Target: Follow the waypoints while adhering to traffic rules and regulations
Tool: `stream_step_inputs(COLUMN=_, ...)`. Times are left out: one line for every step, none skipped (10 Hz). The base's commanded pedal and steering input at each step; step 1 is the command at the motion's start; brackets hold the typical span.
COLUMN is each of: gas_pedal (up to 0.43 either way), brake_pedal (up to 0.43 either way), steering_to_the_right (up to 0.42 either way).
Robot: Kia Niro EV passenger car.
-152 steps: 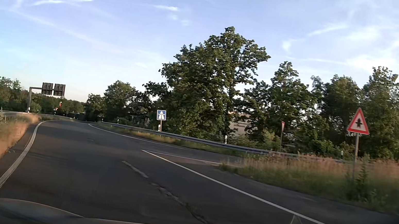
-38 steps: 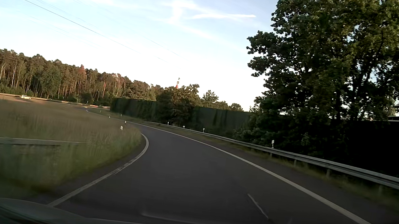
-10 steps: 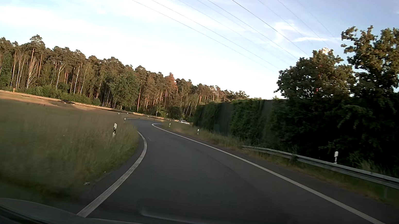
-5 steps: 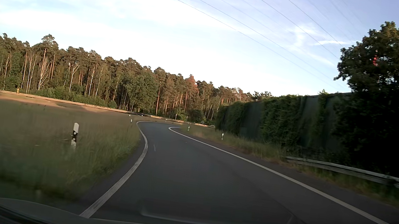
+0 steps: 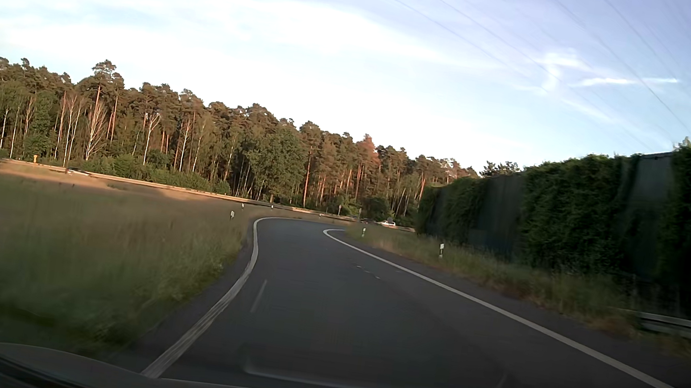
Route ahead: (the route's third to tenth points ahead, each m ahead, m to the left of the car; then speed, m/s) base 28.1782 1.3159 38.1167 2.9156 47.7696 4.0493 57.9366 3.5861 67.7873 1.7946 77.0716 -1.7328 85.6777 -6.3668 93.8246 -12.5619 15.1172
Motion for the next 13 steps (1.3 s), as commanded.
stream_step_inputs(gas_pedal=0.000, brake_pedal=0.037, steering_to_the_right=-0.040)
stream_step_inputs(gas_pedal=0.000, brake_pedal=0.037, steering_to_the_right=-0.038)
stream_step_inputs(gas_pedal=0.000, brake_pedal=0.037, steering_to_the_right=-0.036)
stream_step_inputs(gas_pedal=0.000, brake_pedal=0.043, steering_to_the_right=-0.034)
stream_step_inputs(gas_pedal=0.000, brake_pedal=0.043, steering_to_the_right=-0.031)
stream_step_inputs(gas_pedal=0.000, brake_pedal=0.043, steering_to_the_right=-0.030)
stream_step_inputs(gas_pedal=0.000, brake_pedal=0.049, steering_to_the_right=-0.029)
stream_step_inputs(gas_pedal=0.000, brake_pedal=0.049, steering_to_the_right=-0.026)
stream_step_inputs(gas_pedal=0.000, brake_pedal=0.055, steering_to_the_right=-0.023)
stream_step_inputs(gas_pedal=0.000, brake_pedal=0.055, steering_to_the_right=-0.019)
stream_step_inputs(gas_pedal=0.000, brake_pedal=0.055, steering_to_the_right=-0.016)
stream_step_inputs(gas_pedal=0.000, brake_pedal=0.061, steering_to_the_right=-0.010)
stream_step_inputs(gas_pedal=0.000, brake_pedal=0.067, steering_to_the_right=-0.008)
